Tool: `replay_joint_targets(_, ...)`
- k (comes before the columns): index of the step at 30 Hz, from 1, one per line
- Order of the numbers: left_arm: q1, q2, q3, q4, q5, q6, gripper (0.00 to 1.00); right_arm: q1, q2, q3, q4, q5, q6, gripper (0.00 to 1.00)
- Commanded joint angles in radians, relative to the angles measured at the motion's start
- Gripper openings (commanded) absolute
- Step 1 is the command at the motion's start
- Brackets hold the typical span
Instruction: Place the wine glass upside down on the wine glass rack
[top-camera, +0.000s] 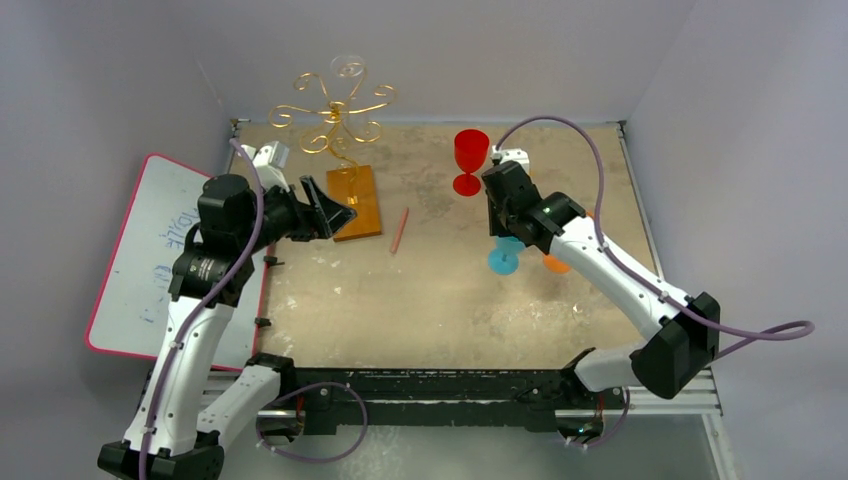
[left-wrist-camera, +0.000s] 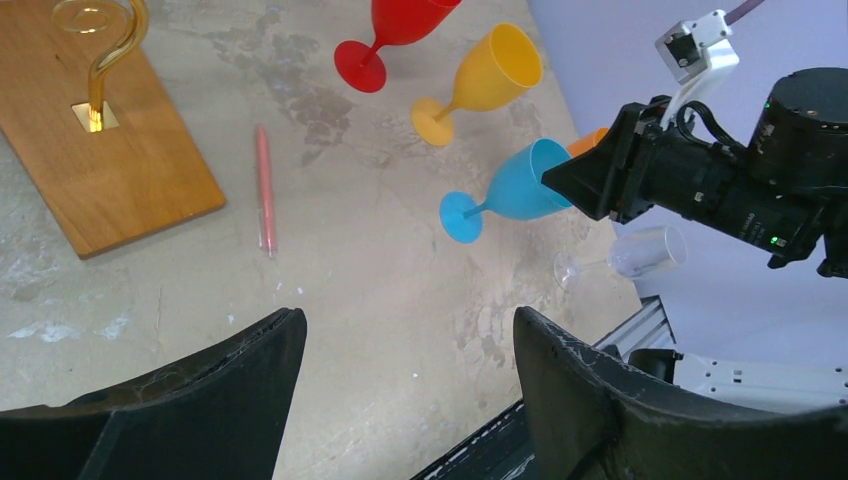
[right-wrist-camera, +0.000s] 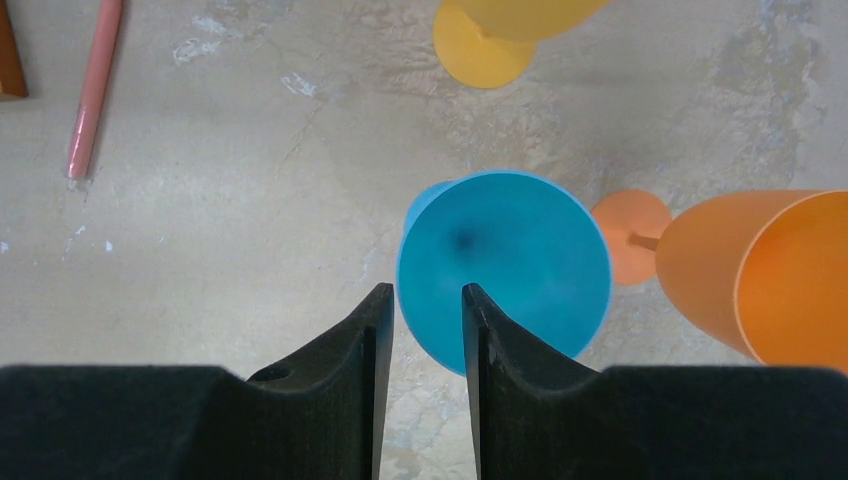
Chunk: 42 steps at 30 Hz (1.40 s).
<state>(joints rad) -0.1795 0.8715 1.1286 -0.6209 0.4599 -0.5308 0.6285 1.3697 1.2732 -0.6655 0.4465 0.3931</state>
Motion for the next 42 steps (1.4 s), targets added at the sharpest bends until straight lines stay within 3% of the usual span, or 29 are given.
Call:
replay_joint_targets(1,-0.005,-0.023,-0.017,0.086,0.044,-0.01,0.75,-0.004,0.0,-0.003,0.048,-0.024,-0.02,0.33)
replay_joint_targets(7,-0.005,-0.024,-0.027,0.089,0.044,-0.002,0.75,-0.011,0.011,-0.044,0.091,-0.052,-0.039,0.31)
replay_joint_targets(18,-0.005,-0.024,-0.035,0.104,0.066,-0.014,0.75,-0.013,0.035,-0.039,0.086,-0.048,-0.054,0.14)
replay_joint_targets(30,-0.005,-0.023,-0.047,0.123,0.084,-0.027,0.76,-0.013,0.052,-0.041,0.084,-0.058,-0.055,0.12)
replay_joint_targets(36,-0.005,-0.017,-0.056,0.152,0.099,-0.047,0.75,-0.013,0.054,-0.02,0.07,-0.079,-0.077,0.0)
replay_joint_targets(42,-0.005,-0.002,-0.081,0.204,0.12,-0.083,0.75,-0.013,0.022,0.016,0.056,-0.155,-0.092,0.0)
